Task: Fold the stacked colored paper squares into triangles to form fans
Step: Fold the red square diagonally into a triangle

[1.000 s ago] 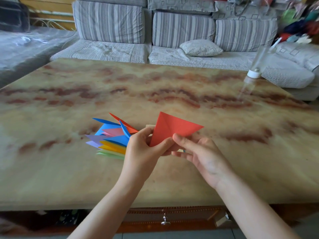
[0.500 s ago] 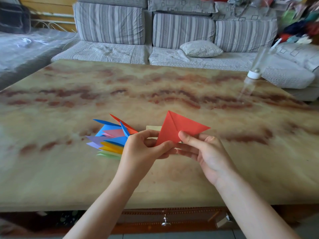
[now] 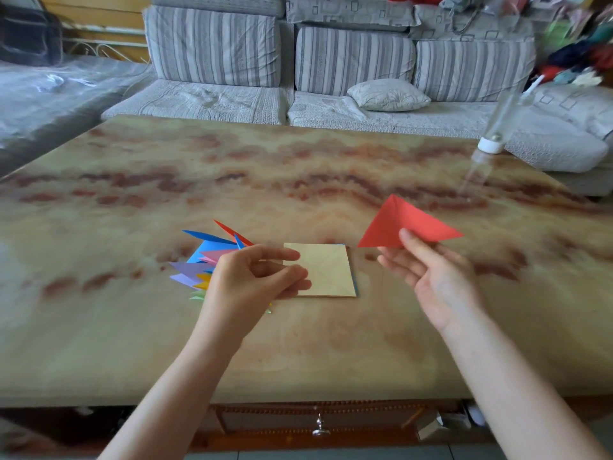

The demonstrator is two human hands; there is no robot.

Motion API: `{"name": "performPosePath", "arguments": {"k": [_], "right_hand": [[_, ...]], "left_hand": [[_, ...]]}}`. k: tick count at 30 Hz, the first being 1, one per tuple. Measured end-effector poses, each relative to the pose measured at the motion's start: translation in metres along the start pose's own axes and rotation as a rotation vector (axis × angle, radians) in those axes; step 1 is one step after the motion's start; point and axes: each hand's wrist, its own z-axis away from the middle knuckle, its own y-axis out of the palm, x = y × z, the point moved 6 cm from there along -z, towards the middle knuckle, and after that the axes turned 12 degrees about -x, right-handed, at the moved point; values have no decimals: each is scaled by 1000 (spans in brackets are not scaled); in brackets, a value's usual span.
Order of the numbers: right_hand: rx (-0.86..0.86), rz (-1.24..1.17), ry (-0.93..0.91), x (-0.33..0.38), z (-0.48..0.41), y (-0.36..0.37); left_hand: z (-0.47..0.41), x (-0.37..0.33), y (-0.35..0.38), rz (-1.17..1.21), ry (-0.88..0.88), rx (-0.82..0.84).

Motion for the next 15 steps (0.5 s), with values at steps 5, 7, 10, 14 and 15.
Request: {"name": "performPosePath", "arguments": {"k": [5, 7, 10, 14, 15], "right_hand": [[232, 191, 63, -10, 11, 11], [326, 295, 61, -16, 19, 18], [425, 404, 50, -17, 27, 23], [512, 571, -7, -23, 36, 26], [532, 605, -24, -24, 38, 27]], "left_hand": [[-1, -4, 0, 65, 3, 17], [1, -3, 6, 81, -27, 39], [5, 0, 14, 100, -126, 108], [9, 3, 18, 19, -111, 141], [8, 4, 19, 0, -97, 140]]}}
